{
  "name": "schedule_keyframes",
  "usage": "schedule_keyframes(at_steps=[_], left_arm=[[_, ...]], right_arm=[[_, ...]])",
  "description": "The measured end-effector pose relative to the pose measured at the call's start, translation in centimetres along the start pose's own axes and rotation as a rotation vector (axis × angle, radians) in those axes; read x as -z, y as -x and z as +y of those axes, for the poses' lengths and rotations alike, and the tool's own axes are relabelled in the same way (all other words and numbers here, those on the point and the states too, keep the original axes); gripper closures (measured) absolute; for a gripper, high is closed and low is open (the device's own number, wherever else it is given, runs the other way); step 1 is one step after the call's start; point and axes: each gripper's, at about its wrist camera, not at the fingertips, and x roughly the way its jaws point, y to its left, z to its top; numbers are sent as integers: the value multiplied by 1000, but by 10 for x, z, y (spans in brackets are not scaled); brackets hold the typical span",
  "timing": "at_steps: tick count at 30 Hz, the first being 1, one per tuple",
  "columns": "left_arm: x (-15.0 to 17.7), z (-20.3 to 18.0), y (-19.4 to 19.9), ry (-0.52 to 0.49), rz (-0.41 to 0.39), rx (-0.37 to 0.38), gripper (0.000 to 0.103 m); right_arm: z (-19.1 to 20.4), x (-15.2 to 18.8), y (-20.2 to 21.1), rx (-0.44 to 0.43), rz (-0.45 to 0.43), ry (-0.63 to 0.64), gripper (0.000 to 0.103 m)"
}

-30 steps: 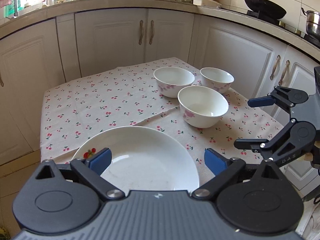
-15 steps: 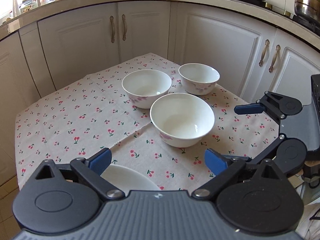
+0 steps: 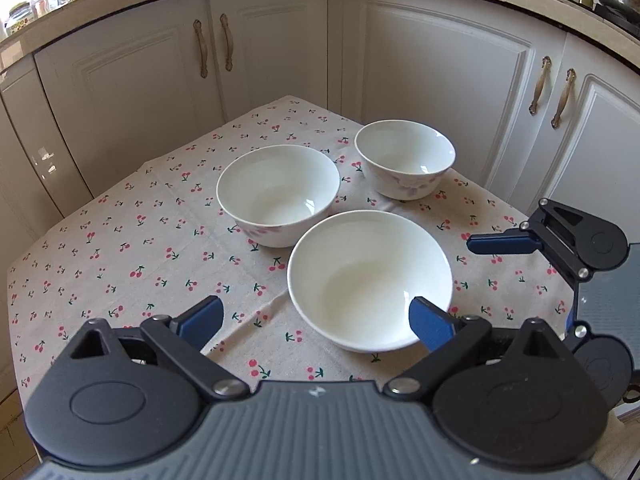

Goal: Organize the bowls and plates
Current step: 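Withdraw the left tool and move it to a white pink-flowered bowl, then grasp the rim of the white bowl with the left tool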

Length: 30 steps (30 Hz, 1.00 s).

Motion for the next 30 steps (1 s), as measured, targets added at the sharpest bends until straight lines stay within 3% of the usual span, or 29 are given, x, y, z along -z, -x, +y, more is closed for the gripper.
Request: schedule_keyframes(at_steps=[12, 17, 24, 30], left_arm=[[-14, 2, -37, 38, 33, 40, 14], [-18, 4, -47, 57, 52, 52, 22], [-17, 3, -56, 73, 67, 84, 23], [-15, 3, -58, 80, 60, 107, 24]], right_arm=[[-3, 1, -19, -13, -6, 14, 2], [-2, -1, -23, -21, -13, 27, 12], [-4, -1, -25, -58, -23, 14, 19], [-4, -2, -25, -54, -25, 14, 19]])
